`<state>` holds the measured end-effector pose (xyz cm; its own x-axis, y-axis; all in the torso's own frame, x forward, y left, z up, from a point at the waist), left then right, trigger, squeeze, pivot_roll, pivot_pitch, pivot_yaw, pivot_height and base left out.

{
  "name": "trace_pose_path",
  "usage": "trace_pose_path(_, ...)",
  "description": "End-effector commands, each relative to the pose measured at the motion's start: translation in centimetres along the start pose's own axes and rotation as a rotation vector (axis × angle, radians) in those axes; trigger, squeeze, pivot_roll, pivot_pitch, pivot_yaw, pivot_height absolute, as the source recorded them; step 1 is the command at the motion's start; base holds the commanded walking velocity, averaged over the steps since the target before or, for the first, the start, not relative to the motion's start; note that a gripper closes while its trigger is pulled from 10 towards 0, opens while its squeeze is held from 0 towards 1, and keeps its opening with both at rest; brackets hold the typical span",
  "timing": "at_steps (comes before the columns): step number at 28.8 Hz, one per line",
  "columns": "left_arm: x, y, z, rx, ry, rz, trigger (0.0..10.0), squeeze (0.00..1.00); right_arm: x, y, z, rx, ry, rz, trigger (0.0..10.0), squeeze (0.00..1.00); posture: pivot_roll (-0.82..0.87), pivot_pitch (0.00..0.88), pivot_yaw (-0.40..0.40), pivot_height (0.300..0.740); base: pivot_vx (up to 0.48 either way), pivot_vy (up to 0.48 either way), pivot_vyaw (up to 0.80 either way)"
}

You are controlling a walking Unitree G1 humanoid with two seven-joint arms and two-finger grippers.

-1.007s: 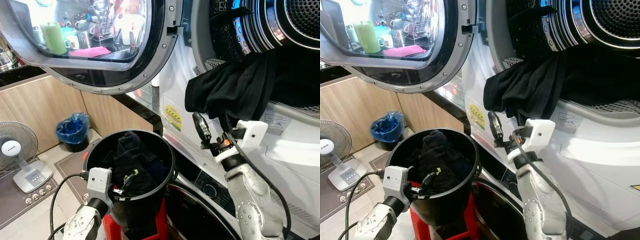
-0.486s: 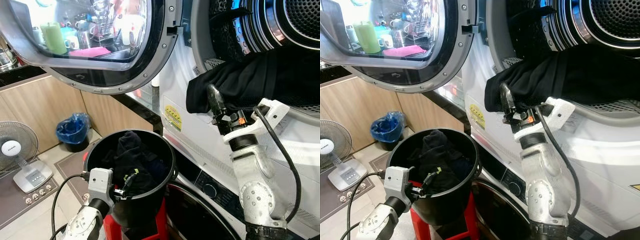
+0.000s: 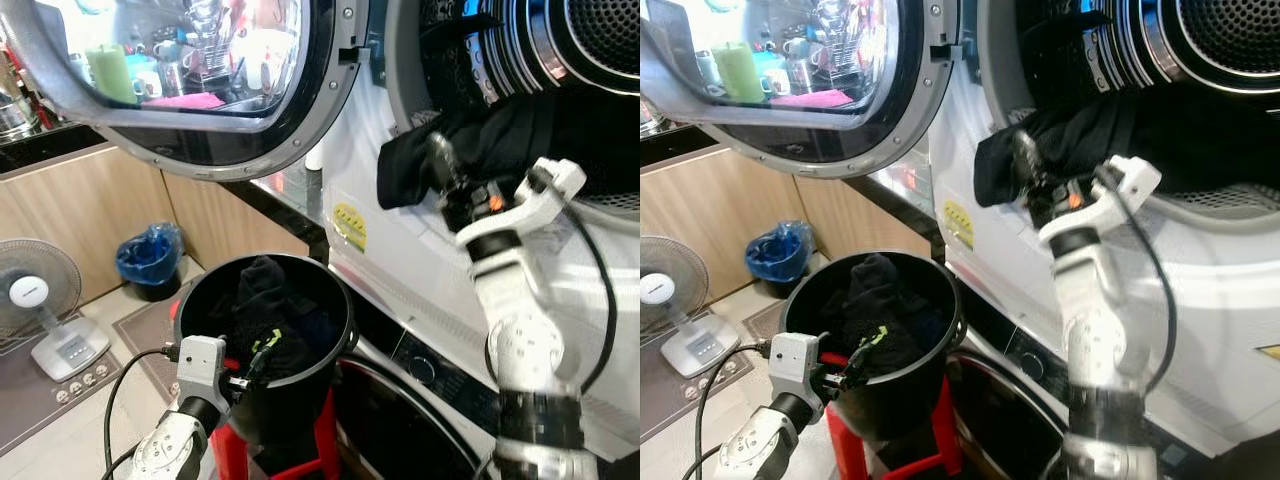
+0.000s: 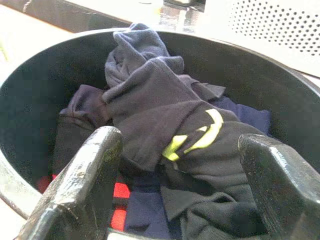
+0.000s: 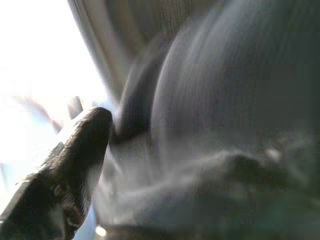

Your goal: Clothes washing

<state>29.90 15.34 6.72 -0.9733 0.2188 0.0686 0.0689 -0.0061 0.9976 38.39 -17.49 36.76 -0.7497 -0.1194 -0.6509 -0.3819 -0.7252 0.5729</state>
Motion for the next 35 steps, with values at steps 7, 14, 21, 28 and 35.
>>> trace_pose_path(7,0.1,0.0,0.0,-0.006,0.001,-0.001,10.0,0.0,-0.2,-0.6,0.4,0.014,0.089,0.049,10.0,0.0,0.08,0.056,-0.011,0.74,0.0,0.0,0.0)
trace_pose_path(14,-0.1,0.1,0.0,-0.008,-0.001,-0.004,10.0,0.0,-3.1,-0.7,-0.2,0.194,-0.064,0.006,10.0,0.0,0.08,0.048,-0.009,0.74,0.0,0.0,0.0)
trace_pose_path(21,-0.2,0.2,0.0,-0.012,-0.003,-0.008,10.0,0.0,-6.7,0.8,-0.1,0.363,-0.194,-0.016,10.0,0.0,0.09,0.032,-0.008,0.74,0.0,0.0,0.0)
trace_pose_path(28,-0.2,0.3,0.0,-0.016,0.001,-0.011,10.0,0.0,-8.5,6.1,-1.4,0.758,-0.499,-0.046,10.0,0.0,0.09,0.027,-0.01,0.74,0.0,0.0,0.0)
trace_pose_path(35,-0.2,0.1,-0.2,-0.015,0.002,-0.003,10.0,0.0,-6.8,10.1,-4.6,0.902,-0.784,-0.043,10.0,0.0,0.08,0.038,-0.009,0.74,0.0,0.0,0.0)
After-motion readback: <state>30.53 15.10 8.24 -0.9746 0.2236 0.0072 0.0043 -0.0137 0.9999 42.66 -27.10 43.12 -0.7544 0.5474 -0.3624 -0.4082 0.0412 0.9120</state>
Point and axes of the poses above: a point about 5 cm out from each wrist's last joint towards the gripper, its own x axis pointing back from the gripper into the wrist, its own y axis along the axis of the wrist's last joint, z = x × y, the point moved 4 cm from there along -x, pointing out of the wrist towards the gripper, and after that the axes turned 5 degrees about -x, right-handed, at the moved point
